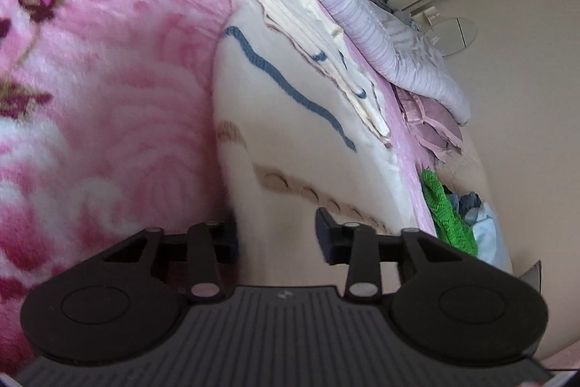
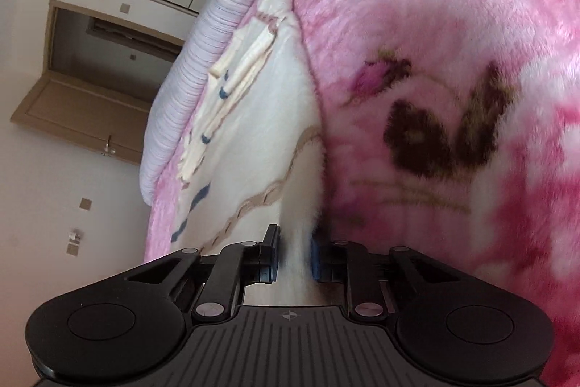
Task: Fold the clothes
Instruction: 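Move both grippers to the sweater hem and grasp it, then lift the hem with both grippers and fold it toward the collar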
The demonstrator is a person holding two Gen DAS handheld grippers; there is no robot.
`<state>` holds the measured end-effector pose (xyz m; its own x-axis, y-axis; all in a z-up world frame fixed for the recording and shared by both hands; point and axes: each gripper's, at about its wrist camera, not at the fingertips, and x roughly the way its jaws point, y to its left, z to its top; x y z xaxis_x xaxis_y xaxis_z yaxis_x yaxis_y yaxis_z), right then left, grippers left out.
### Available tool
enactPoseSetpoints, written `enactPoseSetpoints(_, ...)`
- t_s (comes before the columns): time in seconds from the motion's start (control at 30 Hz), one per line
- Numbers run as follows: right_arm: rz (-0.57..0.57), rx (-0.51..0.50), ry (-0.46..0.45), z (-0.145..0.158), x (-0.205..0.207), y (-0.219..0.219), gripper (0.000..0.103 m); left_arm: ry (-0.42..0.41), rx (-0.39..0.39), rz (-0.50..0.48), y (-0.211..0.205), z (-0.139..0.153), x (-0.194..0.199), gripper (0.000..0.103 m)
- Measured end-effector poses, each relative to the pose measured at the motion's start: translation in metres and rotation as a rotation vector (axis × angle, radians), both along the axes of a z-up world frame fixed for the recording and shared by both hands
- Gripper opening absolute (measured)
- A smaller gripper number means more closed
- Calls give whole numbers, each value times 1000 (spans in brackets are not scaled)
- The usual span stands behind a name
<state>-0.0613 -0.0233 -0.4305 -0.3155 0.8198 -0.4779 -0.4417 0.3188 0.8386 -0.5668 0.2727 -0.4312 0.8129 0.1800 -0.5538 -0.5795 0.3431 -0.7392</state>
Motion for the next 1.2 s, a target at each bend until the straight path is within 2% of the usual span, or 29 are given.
enactPoseSetpoints(0.03, 1, -5, 0, 0, 0, 1, 21, -1, -14, 2, 3, -2, 0, 6)
enactPoseSetpoints(0.07, 1, -16, 2, 1, 0, 2, 21, -5, -34, 5, 6, -3, 1, 6)
enactPoseSetpoints(0.13, -10, -50, -6, 3, 0, 8, 9, -5, -36, 7, 9, -2, 2, 6)
enactPoseSetpoints(0.23, -1, -69, -72, 15, -8, 13, 7, 2, 12, 16, 7, 7, 0, 5)
enactPoseSetpoints(0.37, -20, -33, -92, 34, -12, -1, 6, -38, 78, 35, -3, 25, -22, 5)
enactPoseSetpoints(0.5, -14, -14, -91, 48, -21, -18, 6, -56, 94, 48, -14, 35, -45, 5)
enactPoseSetpoints(0.67, -8, 14, -78, 65, -40, -52, 6, -88, 103, 50, -47, 45, -82, 5)
enactPoseSetpoints(1.0, 9, 1, -1, 70, -107, -148, 6, -114, 28, 71, -131, 51, -167, 4)
enactPoseSetpoints(1.1, 13, 4, 17, 73, -118, -162, 6, -120, 25, 64, -128, 61, -173, 4)
enactPoseSetpoints(1.2, 23, 18, -2, 86, -115, -156, 6, -157, 33, 49, -110, 74, -167, 5)
